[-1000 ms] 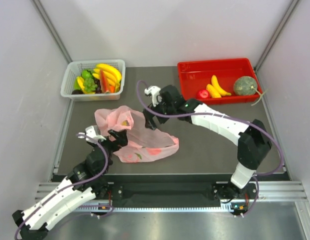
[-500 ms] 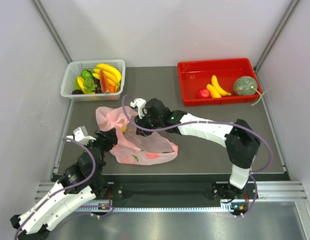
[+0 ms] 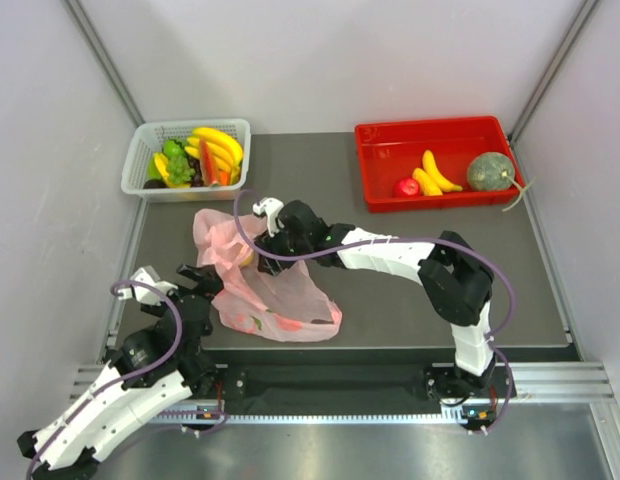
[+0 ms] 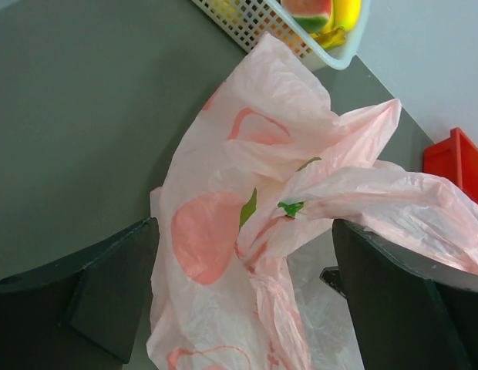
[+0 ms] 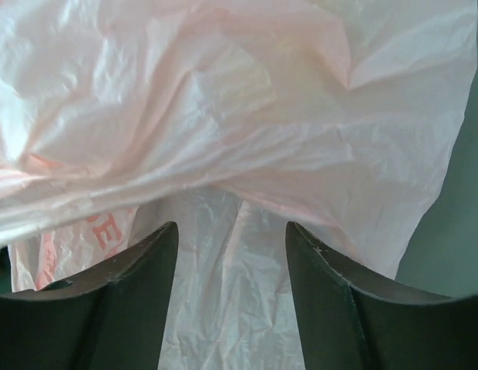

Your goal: Untie the knot of the plastic bag and take out the fruit

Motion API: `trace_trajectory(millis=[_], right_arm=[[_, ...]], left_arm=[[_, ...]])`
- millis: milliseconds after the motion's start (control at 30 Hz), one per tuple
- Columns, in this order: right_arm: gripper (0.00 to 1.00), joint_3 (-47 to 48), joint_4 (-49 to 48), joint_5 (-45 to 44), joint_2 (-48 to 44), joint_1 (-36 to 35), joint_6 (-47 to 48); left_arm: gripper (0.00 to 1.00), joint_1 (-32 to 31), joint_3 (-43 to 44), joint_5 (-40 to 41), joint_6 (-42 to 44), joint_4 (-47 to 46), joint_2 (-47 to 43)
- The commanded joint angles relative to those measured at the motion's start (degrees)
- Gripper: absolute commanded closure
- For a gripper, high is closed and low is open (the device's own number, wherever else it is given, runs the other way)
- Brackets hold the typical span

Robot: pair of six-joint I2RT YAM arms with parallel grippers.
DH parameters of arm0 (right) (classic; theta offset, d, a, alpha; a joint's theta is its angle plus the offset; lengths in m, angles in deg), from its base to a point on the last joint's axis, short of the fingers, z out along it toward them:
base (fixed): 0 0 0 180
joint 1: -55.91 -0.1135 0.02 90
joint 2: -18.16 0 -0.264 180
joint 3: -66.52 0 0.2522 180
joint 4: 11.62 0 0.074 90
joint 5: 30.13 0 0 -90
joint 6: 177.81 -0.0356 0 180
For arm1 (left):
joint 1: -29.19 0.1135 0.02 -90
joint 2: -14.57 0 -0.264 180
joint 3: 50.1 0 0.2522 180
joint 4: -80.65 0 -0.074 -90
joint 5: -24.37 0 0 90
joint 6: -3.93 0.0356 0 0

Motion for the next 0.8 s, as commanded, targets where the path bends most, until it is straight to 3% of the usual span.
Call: trace_trajectory(millis=[0,200,467,633,767], right_arm=[[0.41,1.4,-4.2,1.1,-0.6,0.3,-0.9],[0.39,-2.4,-6.8,2.1,-2.1,1.9,-3.0],[0.41,-13.1,-7.1,-1.2,-4.3,2.5,-2.6],[0.43,-17.5,-8.0,-2.6,-5.2,2.4,-3.1],[0.45,-19.6,-7.3,-5.3,-6.6,3.1,-3.1]], left_arm=[[0.01,0.1,1.6,0.2,-1.8,1.4,1.5],[0.01,0.1,3.5,-0.7,-6.9,6.4,4.9],[0.01,0.1,10.9,-4.8,-2.1,3.4,5.2],[0.01,0.1,9.2,-2.8,3.0,-2.7,0.8],[0.01,0.1,7.3,-2.1,2.0,-0.8,2.9]])
